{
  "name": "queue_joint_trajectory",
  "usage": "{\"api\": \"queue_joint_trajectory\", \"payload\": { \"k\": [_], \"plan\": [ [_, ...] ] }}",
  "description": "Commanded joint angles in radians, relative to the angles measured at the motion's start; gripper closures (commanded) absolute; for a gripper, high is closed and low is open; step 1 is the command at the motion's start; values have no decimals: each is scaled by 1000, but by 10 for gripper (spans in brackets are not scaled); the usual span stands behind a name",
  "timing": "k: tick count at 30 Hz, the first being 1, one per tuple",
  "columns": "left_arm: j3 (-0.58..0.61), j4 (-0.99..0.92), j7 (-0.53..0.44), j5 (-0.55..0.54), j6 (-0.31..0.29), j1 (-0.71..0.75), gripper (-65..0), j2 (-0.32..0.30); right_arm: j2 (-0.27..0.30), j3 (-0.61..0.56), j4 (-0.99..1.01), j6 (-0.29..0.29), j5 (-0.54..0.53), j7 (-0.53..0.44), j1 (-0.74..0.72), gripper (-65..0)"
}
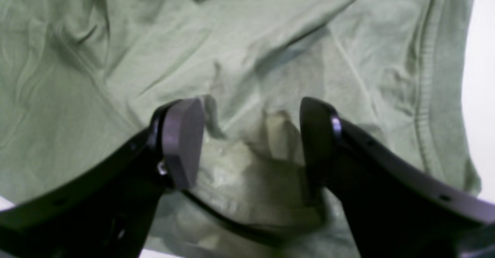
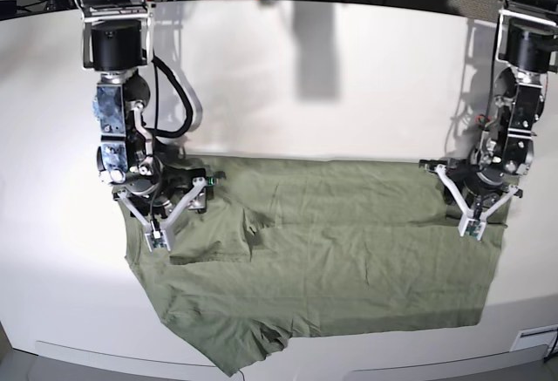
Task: Fold the T-shirt properly
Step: 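Regrasp the folded collar edge with both grippers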
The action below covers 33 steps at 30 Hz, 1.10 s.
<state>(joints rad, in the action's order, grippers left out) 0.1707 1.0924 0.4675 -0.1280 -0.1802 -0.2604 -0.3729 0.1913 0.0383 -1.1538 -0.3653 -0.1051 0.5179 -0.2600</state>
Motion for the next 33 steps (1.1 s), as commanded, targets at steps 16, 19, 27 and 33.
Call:
{"api": "queue_joint_trajectory", "payload": {
  "k": [16,19,27,33],
  "plan": [
    [-6,21,-54,-2,5,-14,-455,5,5,1,-20,-4,-8,-45,-17,-475],
    [-6,22,-54,-2,4,-16,-455,1,5,1,-20,-4,-8,-57,-17,-475],
    [-6,22,-101,-3,5,-16,-455,-67,5,33,-19,-5,-6,-69,-16,-475],
    [-6,24,-98,-41,11,-18,-455,-79,6,113,-20,-5,-19,-87,-15,-475]
  ]
}}
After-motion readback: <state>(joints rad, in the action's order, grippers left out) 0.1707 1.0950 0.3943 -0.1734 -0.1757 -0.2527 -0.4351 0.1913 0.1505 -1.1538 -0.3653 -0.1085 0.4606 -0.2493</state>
